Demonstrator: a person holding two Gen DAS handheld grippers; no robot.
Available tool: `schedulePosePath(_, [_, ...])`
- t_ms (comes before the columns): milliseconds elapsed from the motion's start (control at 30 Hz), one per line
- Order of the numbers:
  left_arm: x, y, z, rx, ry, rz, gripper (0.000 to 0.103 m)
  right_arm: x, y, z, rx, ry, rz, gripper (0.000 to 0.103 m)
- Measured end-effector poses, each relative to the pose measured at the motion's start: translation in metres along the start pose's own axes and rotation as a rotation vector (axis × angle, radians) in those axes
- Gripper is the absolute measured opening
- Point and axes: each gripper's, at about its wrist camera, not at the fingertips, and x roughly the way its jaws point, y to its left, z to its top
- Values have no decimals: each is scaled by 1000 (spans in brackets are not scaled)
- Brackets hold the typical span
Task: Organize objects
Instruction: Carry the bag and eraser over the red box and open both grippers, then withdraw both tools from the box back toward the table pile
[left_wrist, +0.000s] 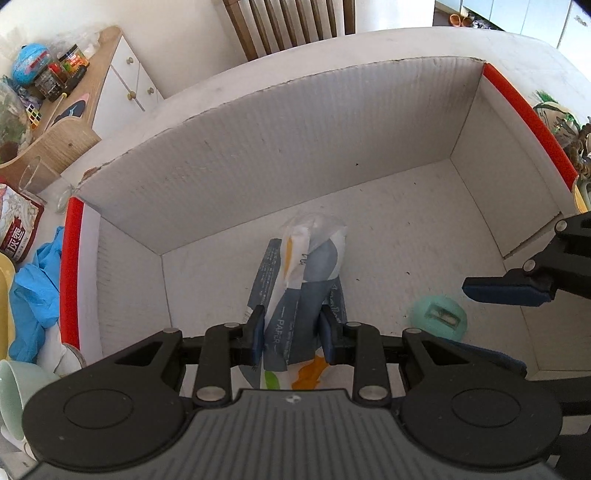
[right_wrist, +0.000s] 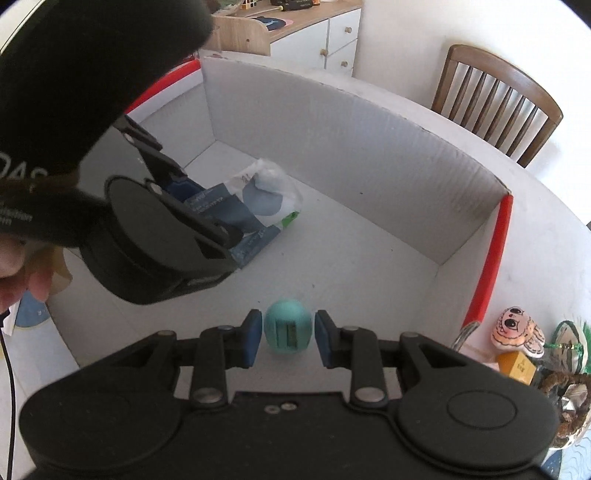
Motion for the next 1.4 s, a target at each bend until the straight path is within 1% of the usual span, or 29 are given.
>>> schedulePosePath(133, [-3, -2, -1, 15, -10, 5, 32, -2, -1, 2, -8, -7, 5, 33])
schedulePosePath(200, [-6, -3, -2, 18, -15, 2, 39, -5, -1, 0, -11, -17, 9, 34])
schedulePosePath(267, [-10, -4, -4, 26, -29, 6, 56, -9, -2, 1, -15, -29, 19, 35])
schedulePosePath(300, [-12, -4, -5, 28, -38, 8, 58, -12, -2, -1, -18, -34, 24, 38])
schedulePosePath(433, [-22, -2, -8, 16, -64, 2, 59, -23, -1, -5, -44, -65, 30, 42])
schedulePosePath(500, [-29, 0, -10, 10, -77, -4, 59, -29, -1, -6, -45, -82, 30, 47])
schedulePosePath(600, [-40, 0, -13, 10, -102, -5, 59, -40, -3, -5, -42, -114, 39, 50])
schedulePosePath(700, [-52, -1, -17, 6, -130, 2, 59, -53, -6, -7, -30, -143, 52, 53])
schedulePosePath(833, [-68, 0, -21, -27, -170, 5, 59, -70, -9, -12, -13, -181, 66, 56])
schedulePosePath(967, [-85, -4, -27, -55, -209, -9, 59, -89, -12, -19, -11, -220, 84, 58])
schedulePosePath(1067, [-97, -8, -32, -69, -242, -9, 59, -105, -15, -27, -6, -258, 91, 63])
schedulePosePath(1133, [-107, -13, -36, -80, -265, -17, 59, -115, -18, -33, -2, -279, 96, 63])
schedulePosePath(1267, [-123, -23, -42, -98, -301, -24, 65, -131, -23, -45, 8, -312, 93, 67])
schedulePosePath(1300, [-127, -25, -43, -105, -308, -28, 66, -135, -24, -49, 12, -319, 93, 68])
schedulePosePath(1367, [-134, -29, -46, -123, -321, -43, 71, -142, -27, -57, 19, -333, 93, 69])
schedulePosePath(1400, [-137, -32, -48, -130, -329, -48, 71, -146, -29, -60, 22, -341, 92, 71])
